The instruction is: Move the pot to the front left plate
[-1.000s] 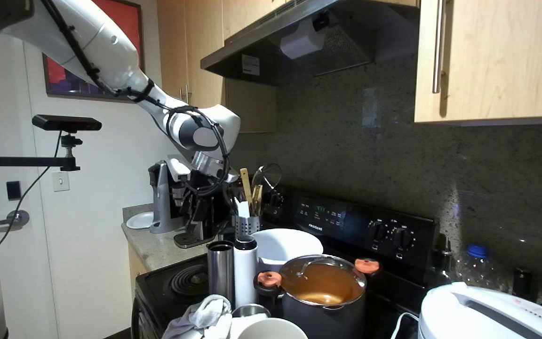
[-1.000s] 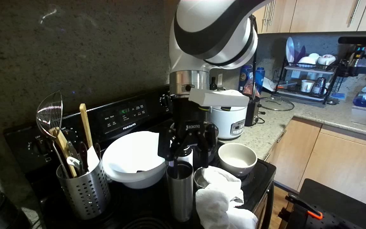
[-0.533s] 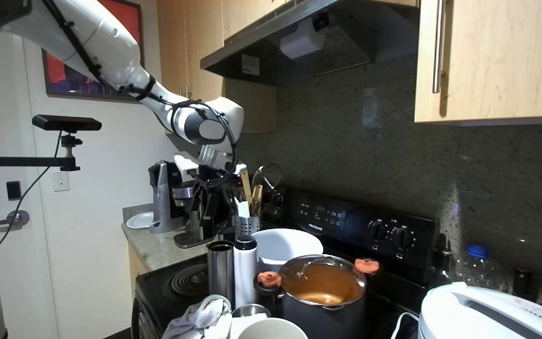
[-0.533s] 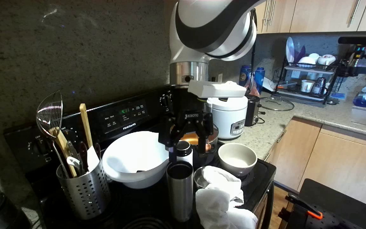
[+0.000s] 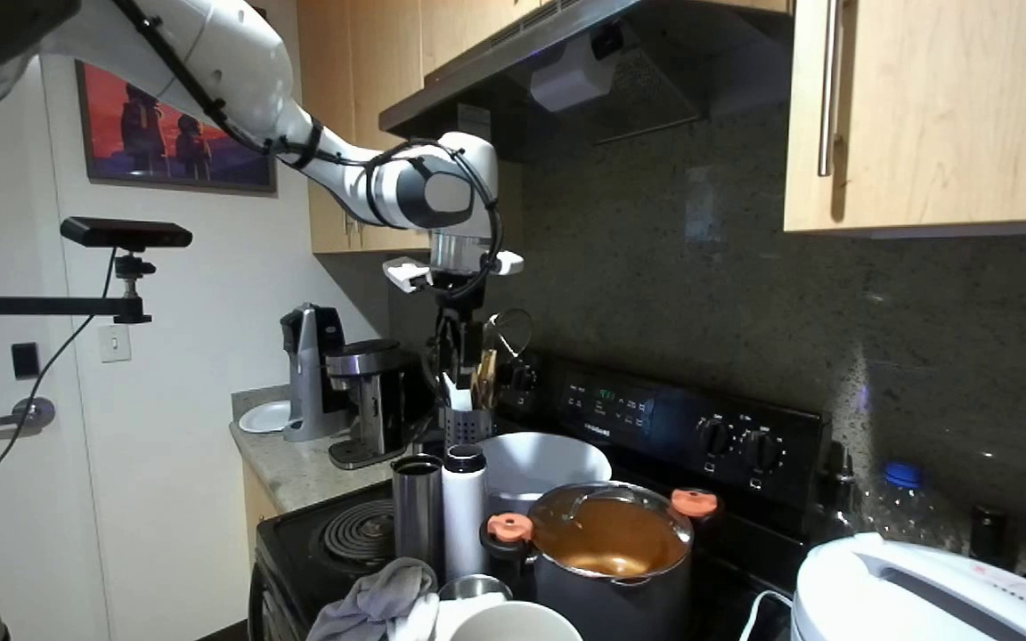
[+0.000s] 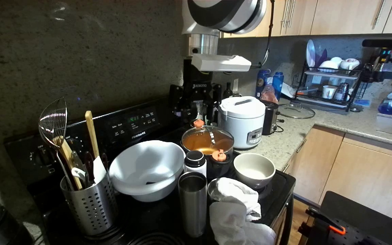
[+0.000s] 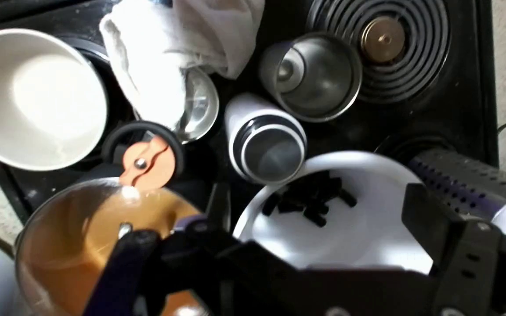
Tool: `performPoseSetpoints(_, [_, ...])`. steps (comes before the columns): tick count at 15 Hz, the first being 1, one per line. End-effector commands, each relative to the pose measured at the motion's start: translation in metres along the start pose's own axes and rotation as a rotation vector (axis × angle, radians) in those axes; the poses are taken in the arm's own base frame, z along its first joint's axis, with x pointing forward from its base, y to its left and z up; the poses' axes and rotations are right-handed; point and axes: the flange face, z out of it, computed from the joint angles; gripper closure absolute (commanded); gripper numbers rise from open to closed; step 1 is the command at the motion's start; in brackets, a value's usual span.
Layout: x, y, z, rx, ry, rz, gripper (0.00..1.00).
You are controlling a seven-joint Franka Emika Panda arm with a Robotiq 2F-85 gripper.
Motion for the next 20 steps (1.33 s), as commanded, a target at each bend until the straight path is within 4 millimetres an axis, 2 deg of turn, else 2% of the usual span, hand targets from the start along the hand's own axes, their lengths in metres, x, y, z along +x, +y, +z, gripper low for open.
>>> performPoseSetpoints(1, [0.06,0.02,0.003,-0.045,0.058,0.097,0.0])
performPoseSetpoints(6, [0.125,0.048,0.05,-0.115,0.088,0.154,0.0])
performPoseSetpoints(11, [0.164,0.07,0.082,-0.186,0.055,0.198,0.0])
performPoseSetpoints(15, [0.177,0.093,0.084,-0.225,0.024,0.24,0.0])
performPoseSetpoints(20, [0.17,0.108,0.079,-0.249,-0.043,0.269,0.0])
